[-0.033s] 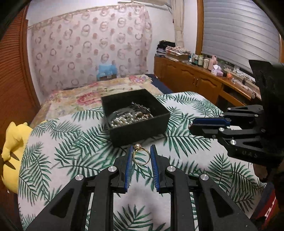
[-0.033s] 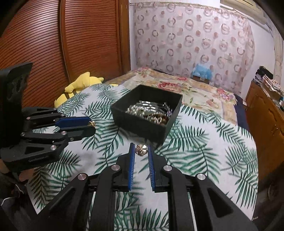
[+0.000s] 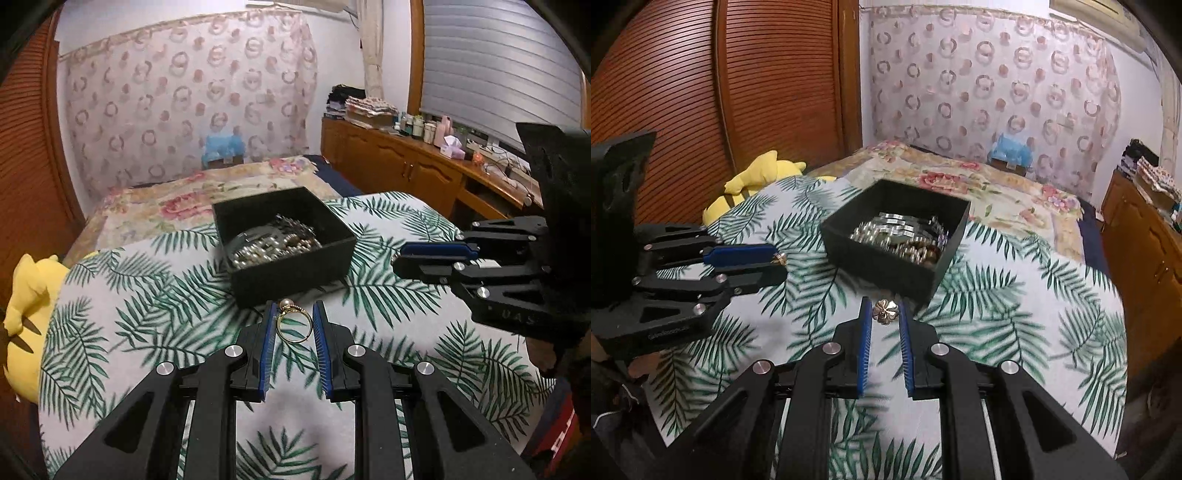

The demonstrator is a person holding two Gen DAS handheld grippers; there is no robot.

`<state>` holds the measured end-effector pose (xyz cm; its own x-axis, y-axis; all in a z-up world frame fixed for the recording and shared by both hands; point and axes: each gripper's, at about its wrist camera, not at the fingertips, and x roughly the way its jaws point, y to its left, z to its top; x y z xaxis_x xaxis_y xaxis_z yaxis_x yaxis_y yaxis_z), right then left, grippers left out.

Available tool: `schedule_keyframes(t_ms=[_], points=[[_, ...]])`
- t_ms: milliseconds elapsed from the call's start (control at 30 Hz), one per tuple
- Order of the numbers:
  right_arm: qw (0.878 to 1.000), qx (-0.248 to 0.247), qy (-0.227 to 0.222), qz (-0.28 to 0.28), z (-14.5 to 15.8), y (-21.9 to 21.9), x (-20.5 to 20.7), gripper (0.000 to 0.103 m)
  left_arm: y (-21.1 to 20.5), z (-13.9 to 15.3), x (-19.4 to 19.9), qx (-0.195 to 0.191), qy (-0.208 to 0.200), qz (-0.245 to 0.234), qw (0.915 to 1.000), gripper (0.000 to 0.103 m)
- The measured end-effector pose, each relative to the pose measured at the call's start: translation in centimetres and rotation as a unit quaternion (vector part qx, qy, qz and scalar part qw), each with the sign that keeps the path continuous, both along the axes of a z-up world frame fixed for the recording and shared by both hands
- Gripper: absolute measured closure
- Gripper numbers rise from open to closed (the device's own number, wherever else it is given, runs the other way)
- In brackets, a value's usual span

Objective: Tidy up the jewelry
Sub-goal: 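Lower the ring and earring into the black box and open both tools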

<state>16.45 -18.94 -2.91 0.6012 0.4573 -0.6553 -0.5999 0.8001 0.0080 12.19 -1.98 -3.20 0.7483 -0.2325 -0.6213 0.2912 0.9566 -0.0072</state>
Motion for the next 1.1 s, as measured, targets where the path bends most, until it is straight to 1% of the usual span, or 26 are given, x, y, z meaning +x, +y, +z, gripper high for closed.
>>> schedule_keyframes(t_ms=[267,433,667,733,767,800,867,900,1100], points=[[1.0,0.001,-0.007,-0.007,1.1,1.7,4.1,0.086,1.4,0.8,0.9,-0.003,-0.012,0.011,0.9999,0.084],[1.0,-0.004,-0.007,-0.02,1.3,2.6,6.6,0.086,1.7,1.6,1.9,-0.001,-0.018,0.012,0.9998,0.084],[1.0,0.005,0.008,-0.03,1.1,3.3,9.6,0.086,1.6,2.5,3.8,0.006,-0.019,0.011,0.9997,0.084],[1.0,0.011,0.016,-0.025,0.9,3.5,10.1,0.086,1.6,2.7,4.3,0.009,-0.021,0.014,0.9996,0.084],[0.999,0.014,0.022,-0.02,0.8,3.5,10.4,0.085,1.6,2.8,4.6,0.009,-0.022,0.015,0.9996,0.084],[0.999,0.015,0.022,-0.018,0.7,3.5,10.6,0.078,1.6,3.0,4.8,0.009,-0.022,0.016,0.9996,0.084],[0.999,0.017,0.021,-0.023,0.6,3.4,10.9,0.07,1.5,3.0,5.2,0.009,-0.022,0.018,0.9996,0.084],[0.999,0.022,0.023,-0.026,0.5,3.2,11.1,0.068,1.5,3.0,5.5,0.01,-0.02,0.019,0.9996,0.084],[0.998,0.033,0.028,-0.047,0.4,1.6,11.2,0.068,1.0,2.3,7.4,0.009,-0.011,0.025,0.9996,0.084]])
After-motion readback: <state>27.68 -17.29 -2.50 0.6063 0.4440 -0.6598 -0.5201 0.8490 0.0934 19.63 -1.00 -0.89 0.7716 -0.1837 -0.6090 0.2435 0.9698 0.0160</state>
